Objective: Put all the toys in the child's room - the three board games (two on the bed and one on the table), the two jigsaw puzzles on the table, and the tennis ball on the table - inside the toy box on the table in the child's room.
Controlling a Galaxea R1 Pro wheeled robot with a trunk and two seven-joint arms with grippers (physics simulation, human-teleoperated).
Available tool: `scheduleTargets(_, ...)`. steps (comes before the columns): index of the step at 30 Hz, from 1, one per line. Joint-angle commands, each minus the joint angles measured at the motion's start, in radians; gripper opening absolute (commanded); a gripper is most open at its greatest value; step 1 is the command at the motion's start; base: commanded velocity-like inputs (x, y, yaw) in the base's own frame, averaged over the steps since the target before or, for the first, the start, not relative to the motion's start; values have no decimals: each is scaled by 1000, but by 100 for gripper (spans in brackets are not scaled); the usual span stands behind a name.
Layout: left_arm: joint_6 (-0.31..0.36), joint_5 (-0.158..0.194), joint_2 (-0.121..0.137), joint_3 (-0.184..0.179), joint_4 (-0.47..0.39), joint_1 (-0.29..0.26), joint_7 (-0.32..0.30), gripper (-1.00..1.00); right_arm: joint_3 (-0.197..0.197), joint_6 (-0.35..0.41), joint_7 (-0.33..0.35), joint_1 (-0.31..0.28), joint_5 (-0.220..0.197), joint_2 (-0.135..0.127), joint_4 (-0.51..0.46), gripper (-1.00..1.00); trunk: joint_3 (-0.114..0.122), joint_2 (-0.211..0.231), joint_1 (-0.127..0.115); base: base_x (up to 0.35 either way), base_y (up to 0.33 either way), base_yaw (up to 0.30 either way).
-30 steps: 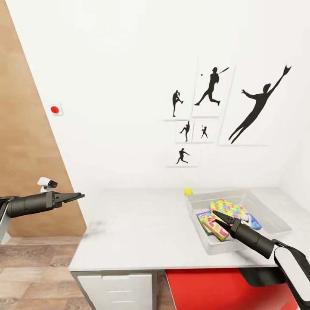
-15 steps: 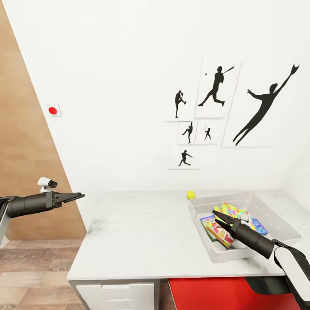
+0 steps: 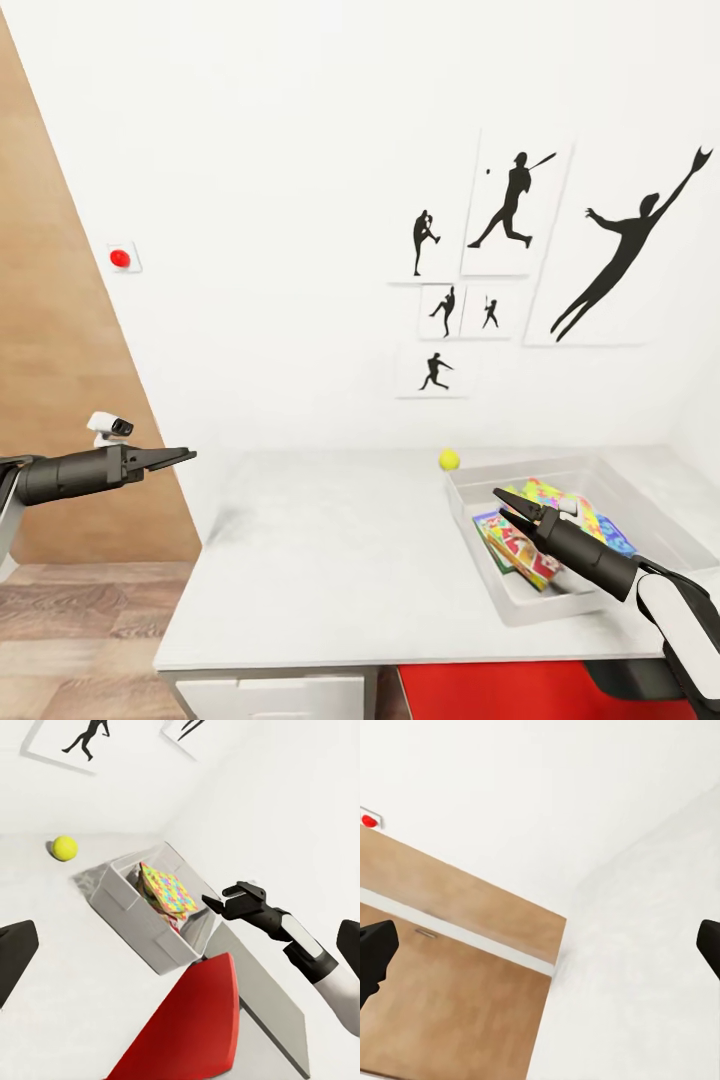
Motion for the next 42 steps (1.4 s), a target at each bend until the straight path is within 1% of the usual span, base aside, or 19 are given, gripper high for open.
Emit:
scheduleTargets(1,11,-1,0,0,0,-1,-4,100,-1,6,1,-1,-3,0,0,100,-2,-2,1,122,21,0)
scheduleTargets(20,11,-1,1,0,0,-1,-4,100,-1,6,1,-1,-3,1,0,100,-2,-2,1,96,23,0)
scheduleTargets(42,11,-1,2,0,0,0,-4,100,-1,6,1,-1,-3,1,0,100,-2,-2,1,29,0,0)
